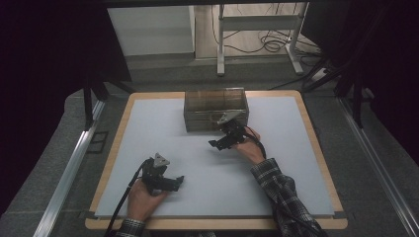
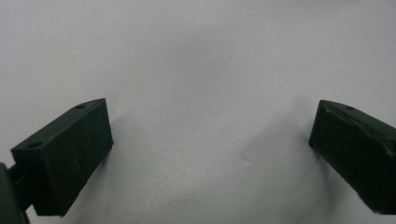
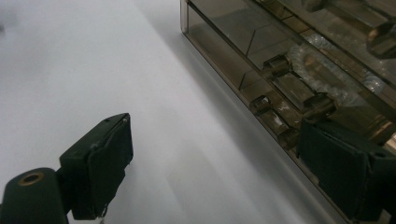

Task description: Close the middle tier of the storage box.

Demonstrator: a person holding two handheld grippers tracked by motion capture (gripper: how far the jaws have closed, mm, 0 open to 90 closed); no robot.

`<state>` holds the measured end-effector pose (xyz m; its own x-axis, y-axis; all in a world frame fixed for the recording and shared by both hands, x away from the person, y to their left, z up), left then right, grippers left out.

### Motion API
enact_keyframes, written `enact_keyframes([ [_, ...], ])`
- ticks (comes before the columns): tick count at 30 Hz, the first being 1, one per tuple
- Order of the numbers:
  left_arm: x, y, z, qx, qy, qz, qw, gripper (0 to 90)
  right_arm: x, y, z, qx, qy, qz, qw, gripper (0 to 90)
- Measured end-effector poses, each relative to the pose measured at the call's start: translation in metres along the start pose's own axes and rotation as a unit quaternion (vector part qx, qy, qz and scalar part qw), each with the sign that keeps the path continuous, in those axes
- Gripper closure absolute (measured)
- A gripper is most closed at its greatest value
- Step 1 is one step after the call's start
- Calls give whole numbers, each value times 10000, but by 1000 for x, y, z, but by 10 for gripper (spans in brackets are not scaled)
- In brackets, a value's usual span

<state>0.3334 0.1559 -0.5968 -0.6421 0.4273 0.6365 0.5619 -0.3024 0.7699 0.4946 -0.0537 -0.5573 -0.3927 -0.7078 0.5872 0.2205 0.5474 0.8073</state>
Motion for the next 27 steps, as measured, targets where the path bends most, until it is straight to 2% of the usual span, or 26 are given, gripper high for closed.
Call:
enact_keyframes([
  [27,0,0,0,1,1,-1,10000,0,-3,-1,-3,-30,-24,0,10000,100],
])
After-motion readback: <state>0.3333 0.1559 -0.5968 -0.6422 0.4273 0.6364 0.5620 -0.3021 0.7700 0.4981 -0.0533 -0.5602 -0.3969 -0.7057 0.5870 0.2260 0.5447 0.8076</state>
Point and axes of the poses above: each handheld gripper's, and its own axes: x roughly backward along the jaws, y roughly out of its top, z roughly to its left, the point moved 6 cm from there along -x, roughly forward along the jaws, and after that the axes turned 7 degrees about -z, right-handed, at the moved point
